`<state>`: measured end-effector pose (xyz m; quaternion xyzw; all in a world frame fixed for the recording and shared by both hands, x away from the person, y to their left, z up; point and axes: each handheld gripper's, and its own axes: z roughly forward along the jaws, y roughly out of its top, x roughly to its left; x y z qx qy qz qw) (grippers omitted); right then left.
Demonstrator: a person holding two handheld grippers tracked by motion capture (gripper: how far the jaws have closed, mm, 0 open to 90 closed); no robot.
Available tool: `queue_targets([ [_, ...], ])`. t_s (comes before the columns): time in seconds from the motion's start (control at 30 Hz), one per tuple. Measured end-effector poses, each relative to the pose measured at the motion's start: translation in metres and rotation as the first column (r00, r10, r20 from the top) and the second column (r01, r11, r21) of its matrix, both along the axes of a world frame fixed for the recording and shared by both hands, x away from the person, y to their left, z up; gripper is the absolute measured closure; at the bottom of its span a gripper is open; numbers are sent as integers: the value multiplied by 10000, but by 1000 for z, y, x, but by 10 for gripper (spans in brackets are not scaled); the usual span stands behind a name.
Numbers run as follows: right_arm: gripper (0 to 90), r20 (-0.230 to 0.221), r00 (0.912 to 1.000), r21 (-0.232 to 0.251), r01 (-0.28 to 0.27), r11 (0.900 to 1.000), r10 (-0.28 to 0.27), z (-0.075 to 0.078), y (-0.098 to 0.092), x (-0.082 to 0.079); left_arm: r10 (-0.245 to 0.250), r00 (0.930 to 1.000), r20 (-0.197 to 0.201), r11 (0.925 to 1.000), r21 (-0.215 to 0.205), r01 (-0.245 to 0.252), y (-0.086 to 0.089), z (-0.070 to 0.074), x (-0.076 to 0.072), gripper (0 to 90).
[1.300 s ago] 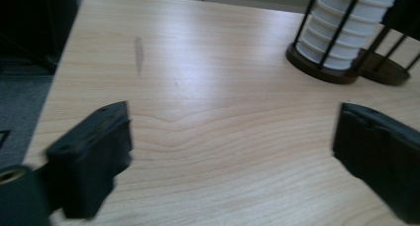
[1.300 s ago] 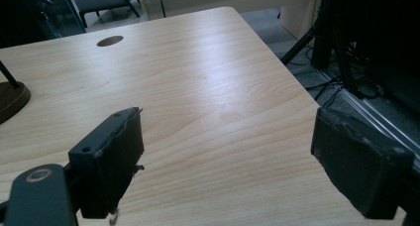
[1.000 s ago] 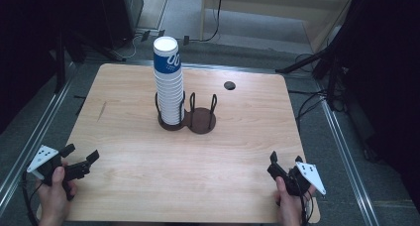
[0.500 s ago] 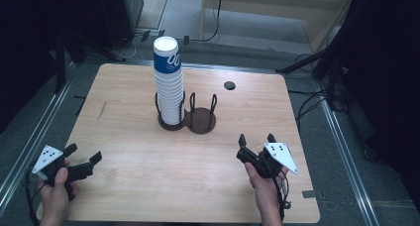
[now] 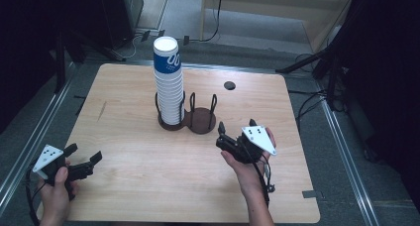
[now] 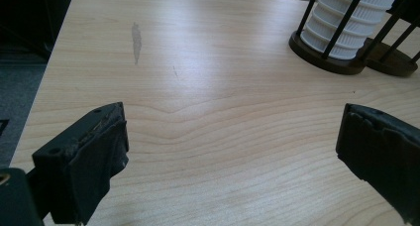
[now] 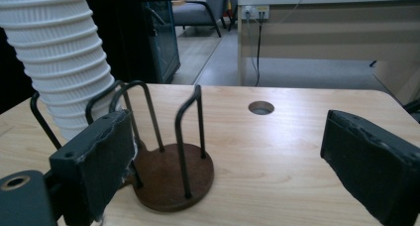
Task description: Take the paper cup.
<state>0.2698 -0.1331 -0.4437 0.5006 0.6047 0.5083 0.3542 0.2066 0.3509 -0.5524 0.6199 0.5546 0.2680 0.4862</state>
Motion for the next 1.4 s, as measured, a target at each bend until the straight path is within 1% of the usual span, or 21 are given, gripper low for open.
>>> queue_targets([
  [0.17,67,102,9997,-53,-214,9998,214,8,15,6,-41,10000,-62,10000,-16,40,0,0,1,8],
  [0.2,67,147,9994,-42,-321,9995,321,12,21,8,-41,10000,-66,10000,-17,41,0,0,1,7],
  [0.23,67,147,9994,-42,-321,9995,321,12,21,8,-4,10000,-64,10000,-55,3,-1,0,1,7],
  [0.4,67,156,9985,-17,-534,9986,534,17,34,15,-15,10000,-81,10000,-46,14,0,0,2,8],
  [0.57,63,187,9968,22,-777,9970,777,20,46,19,-29,10000,-81,10000,-41,29,0,0,2,8],
  [0.6,62,211,9959,42,-885,9961,884,20,48,20,-40,9999,-95,10000,-51,39,0,0,2,7],
  [0.63,59,220,9944,166,-1042,9944,1038,21,52,21,-39,9999,-108,10000,-63,38,0,0,2,8],
  [0.73,59,267,9933,150,-1125,9935,1121,21,56,22,-42,9999,-108,10000,-77,41,0,0,2,7],
  [0.87,59,230,9919,126,-1251,9921,1248,23,66,26,-42,9999,-106,10000,-86,41,0,0,2,8],
  [0.97,59,309,9912,-4,-1291,9916,1290,25,72,29,-48,9999,-113,10000,-83,47,0,0,2,8],
  [1.17,59,383,9885,39,-1463,9892,1461,31,85,33,-77,9999,-132,9999,-72,76,0,0,2,7],
  [1.27,59,444,9853,51,-1651,9863,1647,33,93,37,-123,9998,-146,9999,-32,123,0,0,3,7],
  [1.4,59,543,9837,85,-1719,9851,1712,34,98,40,-128,9998,-132,9999,-38,128,0,0,3,7],
])
